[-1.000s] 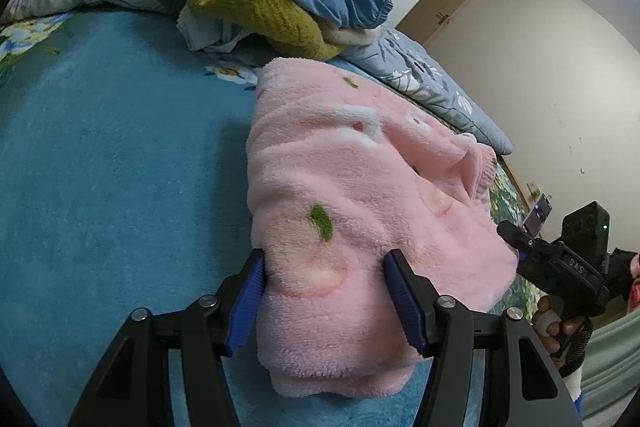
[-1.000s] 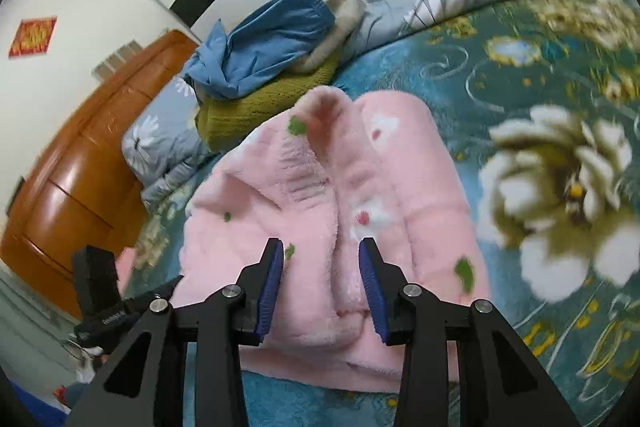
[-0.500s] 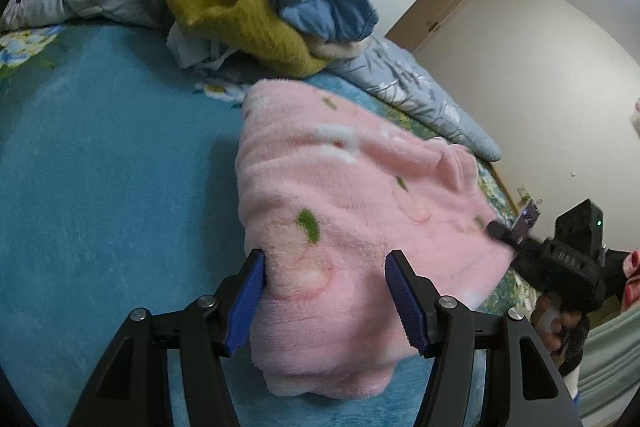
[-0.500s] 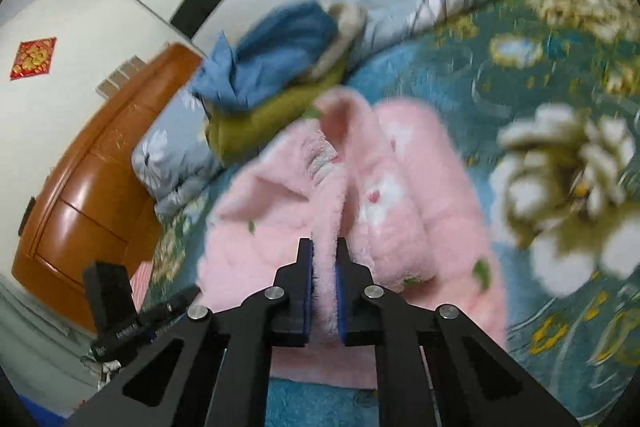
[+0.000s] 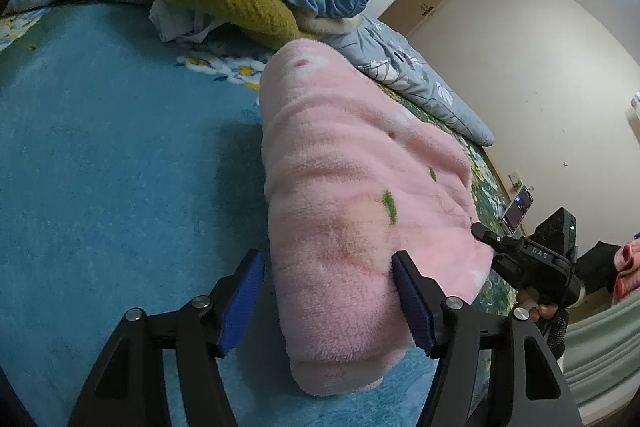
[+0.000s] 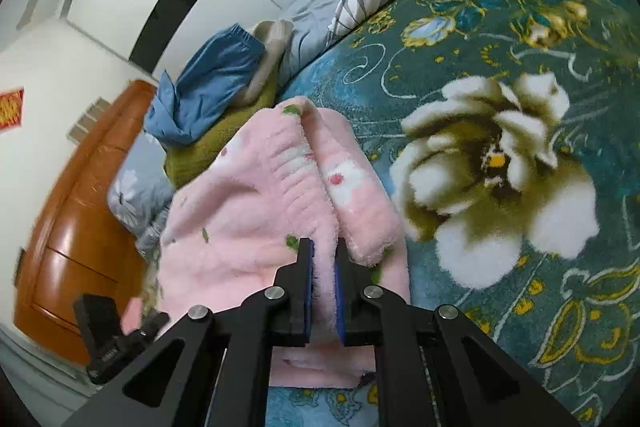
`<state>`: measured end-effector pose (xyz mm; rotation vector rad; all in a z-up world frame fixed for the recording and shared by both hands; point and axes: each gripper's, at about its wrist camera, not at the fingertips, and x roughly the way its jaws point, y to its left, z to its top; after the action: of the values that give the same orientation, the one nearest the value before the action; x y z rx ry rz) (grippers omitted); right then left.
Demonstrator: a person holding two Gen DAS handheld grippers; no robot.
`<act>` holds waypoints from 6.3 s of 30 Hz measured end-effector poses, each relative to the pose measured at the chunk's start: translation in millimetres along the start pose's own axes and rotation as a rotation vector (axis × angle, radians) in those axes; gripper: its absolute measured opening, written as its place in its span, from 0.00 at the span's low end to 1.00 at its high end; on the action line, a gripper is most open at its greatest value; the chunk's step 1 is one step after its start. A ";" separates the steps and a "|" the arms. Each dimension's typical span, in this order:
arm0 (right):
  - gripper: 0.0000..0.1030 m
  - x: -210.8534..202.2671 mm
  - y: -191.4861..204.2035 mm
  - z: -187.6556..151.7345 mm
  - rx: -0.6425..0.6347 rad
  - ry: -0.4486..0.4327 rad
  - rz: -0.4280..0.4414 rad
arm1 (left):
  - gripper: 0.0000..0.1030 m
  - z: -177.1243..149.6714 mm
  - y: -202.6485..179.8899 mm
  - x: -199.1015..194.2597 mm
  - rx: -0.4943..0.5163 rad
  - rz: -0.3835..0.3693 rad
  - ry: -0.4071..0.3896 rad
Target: Fold clothes
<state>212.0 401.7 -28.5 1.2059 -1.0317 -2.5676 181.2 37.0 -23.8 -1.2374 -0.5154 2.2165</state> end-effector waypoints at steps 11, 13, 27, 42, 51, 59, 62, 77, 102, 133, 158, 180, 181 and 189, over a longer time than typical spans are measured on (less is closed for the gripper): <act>0.11 0.0 20.4 3.7 -0.107 -0.002 -0.103 | 0.67 40.3 -28.4 -5.3 0.124 0.021 -0.134; 0.14 -2.1 23.0 6.3 -0.120 0.000 -0.116 | 0.67 43.6 -35.3 15.1 0.144 0.022 -0.094; 0.23 20.4 73.0 17.9 -0.359 -0.027 -0.212 | 0.68 49.3 -57.0 16.4 0.253 0.039 -0.122; 0.23 42.5 33.9 12.7 -0.249 -0.005 -0.155 | 0.68 39.7 -46.0 71.0 0.271 0.119 0.006; 0.23 13.3 51.0 6.0 -0.270 -0.057 -0.192 | 0.68 36.5 -57.0 26.5 0.275 0.062 -0.035; 0.25 -13.5 49.9 -25.6 -0.272 -0.096 -0.208 | 0.68 4.5 -57.4 9.7 0.294 0.083 -0.029; 0.29 -6.8 43.7 -35.3 -0.259 -0.085 -0.211 | 0.68 -3.9 -51.3 14.1 0.279 0.086 -0.009; 0.30 -9.5 18.9 -46.3 -0.161 -0.129 -0.134 | 0.71 -0.8 -39.9 5.1 0.226 0.030 -0.034; 0.74 41.6 -49.9 -8.1 0.139 0.045 0.225 | 1.00 19.4 25.3 67.3 -0.097 -0.201 0.114; 0.40 41.3 -21.5 -5.3 0.115 0.043 0.210 | 0.41 31.8 -16.2 68.1 -0.141 -0.153 0.142; 0.39 3.5 33.2 -26.7 0.032 0.006 0.254 | 0.41 52.9 -30.7 -9.8 0.092 -0.095 0.166; 0.39 210.7 253.1 -28.0 -0.169 0.326 0.319 | 0.41 130.0 187.2 -170.2 -0.023 0.121 -0.021; 0.39 224.4 269.0 -32.7 -0.181 0.346 0.332 | 0.41 133.1 202.2 -185.8 -0.027 0.148 -0.031; 0.39 308.1 360.4 -69.3 -0.239 0.466 0.397 | 0.41 127.5 290.9 -255.6 -0.092 0.239 -0.132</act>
<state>-6.3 -24.8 -28.9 1.2909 -0.7434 -1.9191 101.9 -357.4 42.8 -1.2619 -0.5510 2.5135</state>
